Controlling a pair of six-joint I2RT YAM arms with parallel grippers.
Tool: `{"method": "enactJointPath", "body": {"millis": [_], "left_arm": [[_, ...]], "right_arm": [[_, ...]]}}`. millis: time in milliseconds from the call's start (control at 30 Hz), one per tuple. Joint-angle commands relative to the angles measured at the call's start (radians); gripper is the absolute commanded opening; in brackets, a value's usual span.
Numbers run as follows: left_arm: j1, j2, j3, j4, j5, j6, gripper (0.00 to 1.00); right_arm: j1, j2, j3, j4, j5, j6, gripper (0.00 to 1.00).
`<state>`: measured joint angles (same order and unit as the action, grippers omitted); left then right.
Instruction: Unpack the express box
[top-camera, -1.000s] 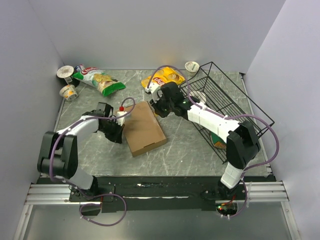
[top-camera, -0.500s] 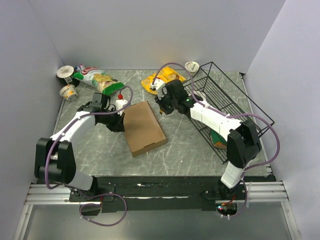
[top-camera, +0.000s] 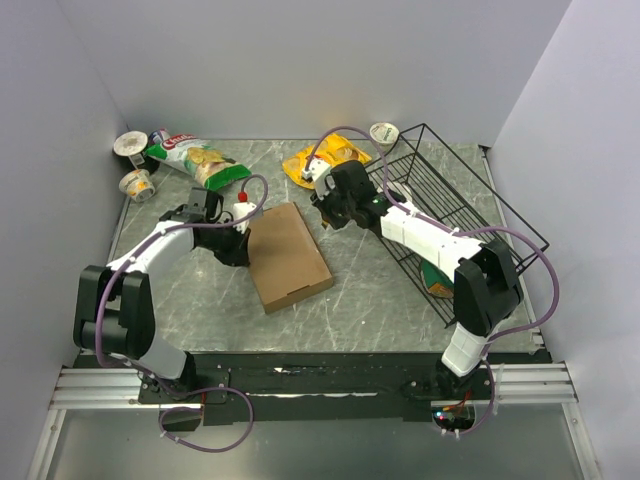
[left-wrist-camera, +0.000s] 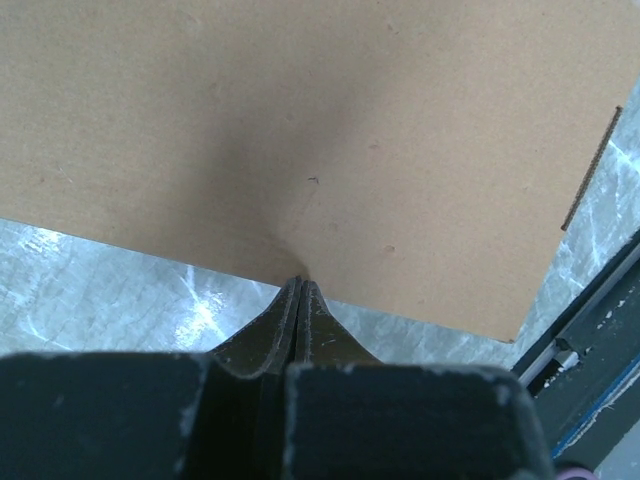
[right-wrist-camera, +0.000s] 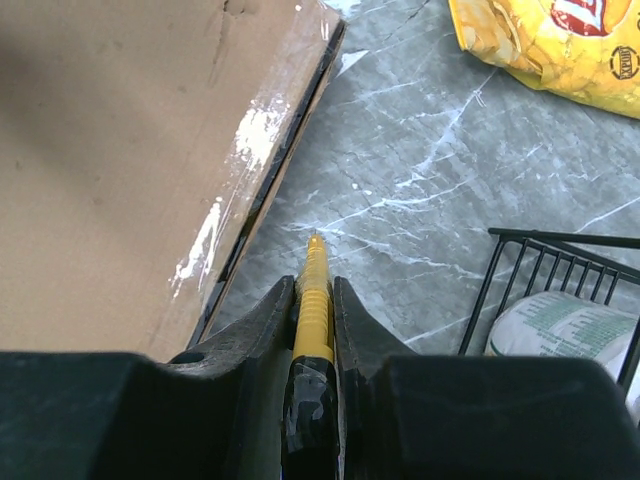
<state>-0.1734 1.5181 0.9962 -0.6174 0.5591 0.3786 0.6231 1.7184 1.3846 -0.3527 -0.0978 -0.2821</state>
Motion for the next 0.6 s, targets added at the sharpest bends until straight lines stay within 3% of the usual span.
{"method": "enactJointPath", "body": {"millis": [0, 267, 567], "left_arm": [[-0.003, 0.02, -0.048, -0.001, -0.054, 0.035, 0.01], [-0.001, 0.021, -0.136, 0.004, -0.137, 0.062, 0.01], [0.0, -0.001, -0.166, 0.019, -0.131, 0.049, 0.01]], "right_arm": [[-0.008, 0.0, 0.005, 0.037, 0.013, -0.005, 0.0], [-0.014, 0.024, 0.011, 0.035, 0.01, -0.003, 0.0], [-0.013, 0.027, 0.016, 0.034, 0.006, -0.002, 0.0]]}}
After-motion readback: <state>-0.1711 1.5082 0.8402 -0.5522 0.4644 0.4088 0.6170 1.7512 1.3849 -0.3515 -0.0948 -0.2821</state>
